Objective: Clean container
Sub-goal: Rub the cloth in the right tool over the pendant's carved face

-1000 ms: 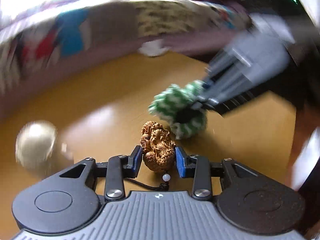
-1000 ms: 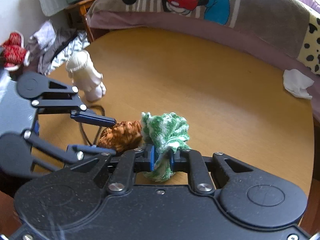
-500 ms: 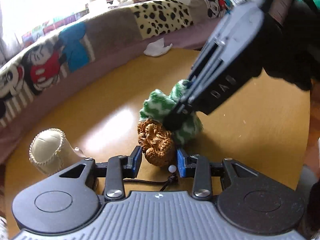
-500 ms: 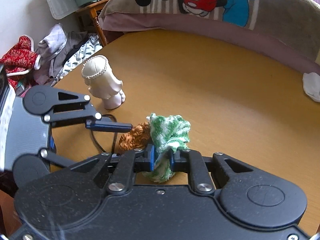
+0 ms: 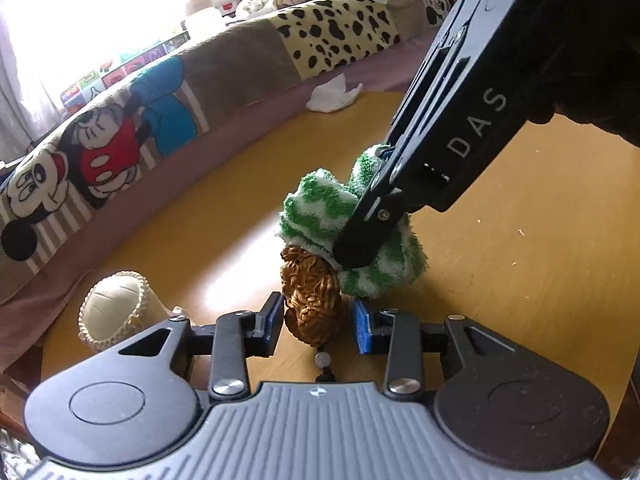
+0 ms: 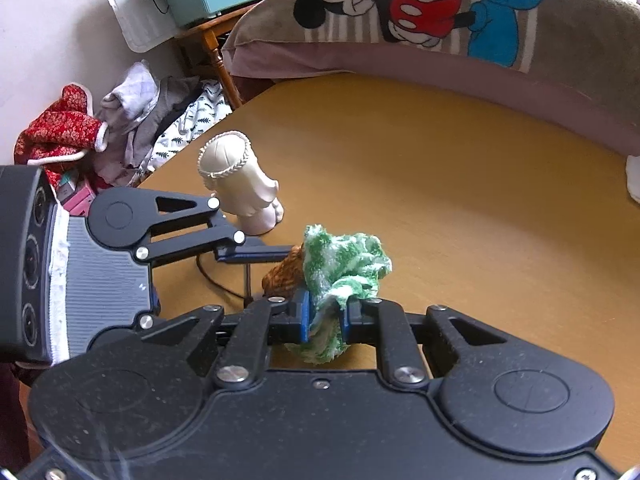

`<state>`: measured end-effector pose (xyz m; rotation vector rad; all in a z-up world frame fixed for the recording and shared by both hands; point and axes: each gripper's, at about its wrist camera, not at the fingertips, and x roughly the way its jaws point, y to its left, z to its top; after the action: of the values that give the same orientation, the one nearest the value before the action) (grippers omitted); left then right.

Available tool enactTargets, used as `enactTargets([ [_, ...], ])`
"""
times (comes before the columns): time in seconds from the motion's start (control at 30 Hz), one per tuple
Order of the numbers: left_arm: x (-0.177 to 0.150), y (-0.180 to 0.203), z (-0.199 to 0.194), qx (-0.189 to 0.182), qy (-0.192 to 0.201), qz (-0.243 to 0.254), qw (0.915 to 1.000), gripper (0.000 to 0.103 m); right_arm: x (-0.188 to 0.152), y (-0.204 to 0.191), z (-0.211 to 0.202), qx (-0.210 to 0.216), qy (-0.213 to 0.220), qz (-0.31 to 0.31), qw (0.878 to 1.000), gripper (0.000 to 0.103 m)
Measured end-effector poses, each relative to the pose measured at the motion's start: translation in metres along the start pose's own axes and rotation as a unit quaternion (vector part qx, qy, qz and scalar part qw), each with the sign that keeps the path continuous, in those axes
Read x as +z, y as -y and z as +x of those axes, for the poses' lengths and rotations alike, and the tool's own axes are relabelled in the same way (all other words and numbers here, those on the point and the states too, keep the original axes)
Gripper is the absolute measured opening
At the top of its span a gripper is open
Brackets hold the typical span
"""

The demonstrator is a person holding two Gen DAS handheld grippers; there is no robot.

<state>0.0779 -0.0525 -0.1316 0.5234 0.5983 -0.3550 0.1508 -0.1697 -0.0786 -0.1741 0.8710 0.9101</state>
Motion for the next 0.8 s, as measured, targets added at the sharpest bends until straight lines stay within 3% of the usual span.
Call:
enactTargets([
  [0.03,0.001,-0.001,0.000,-0.004,-0.003,-0.002,1.0000,0.028,0.000,0.001,-0.001,-0.001,0.000,0.000,1.000,0.014],
  [0.23,0.005,-0.015,-0.003,-0.061,-0.019,-0.056,0.9964,0.028,0.008,0.011,-0.022,-0.032,0.022,-0.004,0.999,0.014],
  [0.37,0.005,-0.037,-0.001,-0.135,-0.030,-0.151,0.9788,0.028,0.009,0.013,-0.028,-0.054,0.025,-0.018,0.998,0.014],
  [0.47,0.006,-0.035,-0.003,-0.137,-0.032,-0.143,0.9798,0.028,0.009,0.002,-0.025,-0.044,0.016,-0.047,0.998,0.014],
  [0.63,0.009,-0.020,-0.005,-0.116,-0.034,-0.086,0.9889,0.027,0.003,-0.029,-0.008,0.035,-0.009,-0.086,0.996,0.014],
  [0.73,0.010,-0.019,-0.006,-0.113,-0.034,-0.081,0.9898,0.026,0.007,-0.032,-0.006,0.011,-0.013,-0.095,0.995,0.013],
  [0.8,0.010,-0.019,-0.006,-0.109,-0.034,-0.078,0.9903,0.026,0.010,-0.024,-0.009,-0.036,-0.007,-0.082,0.996,0.013],
])
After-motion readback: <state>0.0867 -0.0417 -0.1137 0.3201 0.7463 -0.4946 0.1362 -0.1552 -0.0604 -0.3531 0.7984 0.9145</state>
